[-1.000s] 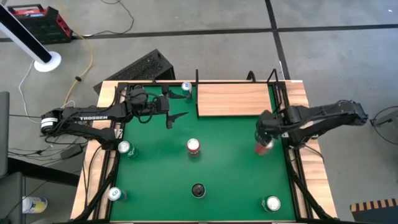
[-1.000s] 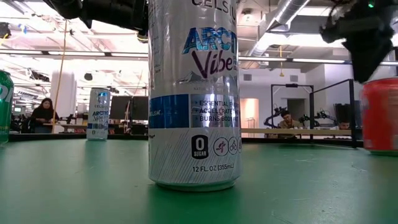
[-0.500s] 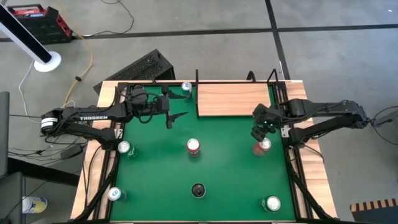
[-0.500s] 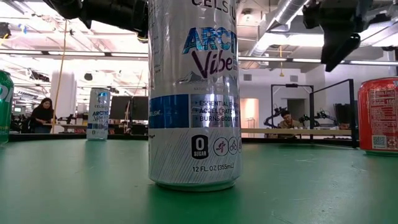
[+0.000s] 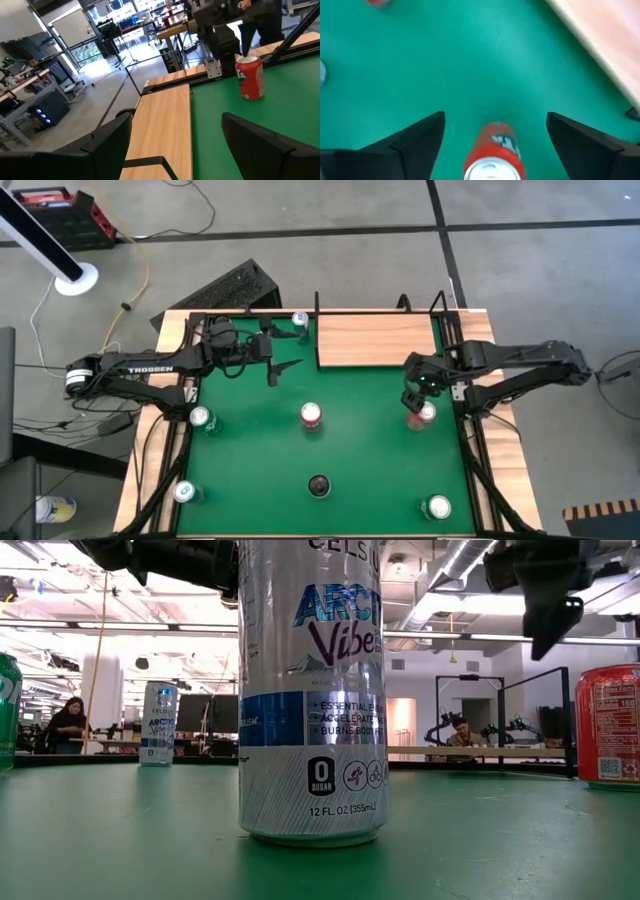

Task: Place canned beverage on shelf
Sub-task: Put the right red soda can on the shelf

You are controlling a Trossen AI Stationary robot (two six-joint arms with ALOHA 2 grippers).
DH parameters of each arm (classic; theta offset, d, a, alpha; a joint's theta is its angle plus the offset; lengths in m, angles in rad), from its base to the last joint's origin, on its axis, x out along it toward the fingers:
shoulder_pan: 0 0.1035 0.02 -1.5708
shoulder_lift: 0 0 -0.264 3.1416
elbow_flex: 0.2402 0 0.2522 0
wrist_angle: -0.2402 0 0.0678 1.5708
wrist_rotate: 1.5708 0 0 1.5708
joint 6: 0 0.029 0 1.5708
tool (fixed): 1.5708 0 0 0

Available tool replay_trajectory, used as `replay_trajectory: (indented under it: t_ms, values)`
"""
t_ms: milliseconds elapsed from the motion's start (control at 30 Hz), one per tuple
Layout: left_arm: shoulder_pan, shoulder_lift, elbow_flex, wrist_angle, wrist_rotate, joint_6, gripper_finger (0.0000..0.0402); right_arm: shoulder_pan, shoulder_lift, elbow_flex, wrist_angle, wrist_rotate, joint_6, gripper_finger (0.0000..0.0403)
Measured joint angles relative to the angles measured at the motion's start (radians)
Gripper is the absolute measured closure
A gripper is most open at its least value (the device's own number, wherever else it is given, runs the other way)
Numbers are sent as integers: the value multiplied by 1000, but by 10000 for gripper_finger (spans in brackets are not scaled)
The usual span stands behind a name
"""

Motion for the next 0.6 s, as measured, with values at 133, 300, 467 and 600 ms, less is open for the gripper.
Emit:
replay_trajectory:
  t_ms: [133, 300, 467, 600]
  values:
    - [0, 0, 0, -2, 0, -2, 106, 17, 27, 0, -59, -36, 20, 14]
    - [0, 0, 0, -2, -1, 0, 106, 68, 52, 0, -129, -34, 81, 20]
    - [0, 0, 0, -1, -1, 4, 106, 132, 63, 1, -135, -32, 109, 9]
    - [0, 0, 0, -2, -1, 3, 106, 175, 73, -28, -151, -25, 155, 4]
